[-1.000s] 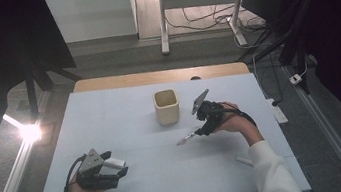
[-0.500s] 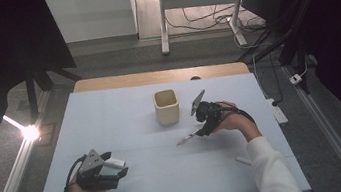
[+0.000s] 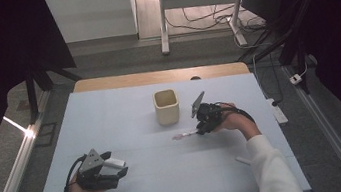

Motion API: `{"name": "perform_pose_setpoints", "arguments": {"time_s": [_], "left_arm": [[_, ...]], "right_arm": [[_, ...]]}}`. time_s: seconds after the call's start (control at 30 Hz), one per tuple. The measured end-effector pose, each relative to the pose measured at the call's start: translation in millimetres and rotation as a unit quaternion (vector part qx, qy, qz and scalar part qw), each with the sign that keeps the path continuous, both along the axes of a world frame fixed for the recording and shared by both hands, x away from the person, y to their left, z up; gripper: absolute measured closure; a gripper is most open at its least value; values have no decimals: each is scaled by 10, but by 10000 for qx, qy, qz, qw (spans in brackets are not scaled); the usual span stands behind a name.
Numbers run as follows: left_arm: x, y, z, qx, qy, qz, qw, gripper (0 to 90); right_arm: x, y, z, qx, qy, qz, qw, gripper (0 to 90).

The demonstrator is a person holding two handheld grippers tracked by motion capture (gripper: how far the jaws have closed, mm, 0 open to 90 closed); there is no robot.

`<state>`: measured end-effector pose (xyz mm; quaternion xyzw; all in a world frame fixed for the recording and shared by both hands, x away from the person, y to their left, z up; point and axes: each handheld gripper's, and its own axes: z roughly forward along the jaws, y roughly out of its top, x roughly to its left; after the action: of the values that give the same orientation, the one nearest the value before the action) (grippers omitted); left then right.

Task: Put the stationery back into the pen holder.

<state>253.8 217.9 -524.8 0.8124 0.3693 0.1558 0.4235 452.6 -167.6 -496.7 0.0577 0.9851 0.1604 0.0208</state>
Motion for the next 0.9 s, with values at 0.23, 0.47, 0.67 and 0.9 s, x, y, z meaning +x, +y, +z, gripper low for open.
{"name": "perform_pose_setpoints", "arguments": {"time_s": [0.23,0.47,0.67,0.9], "left_arm": [[1,1,-1,6,4,4,10000,146],[3,6,-1,8,-2,14,10000,145],[5,3,-2,13,2,36,10000,146],[5,15,-4,16,9,65,10000,145]], "right_arm": [[-29,4,0,43,-133,289,9995,793],[-131,-20,104,321,-227,275,9988,795],[-230,-68,185,620,-284,-111,9976,795],[-415,-121,229,807,-439,-619,9938,795]]}}
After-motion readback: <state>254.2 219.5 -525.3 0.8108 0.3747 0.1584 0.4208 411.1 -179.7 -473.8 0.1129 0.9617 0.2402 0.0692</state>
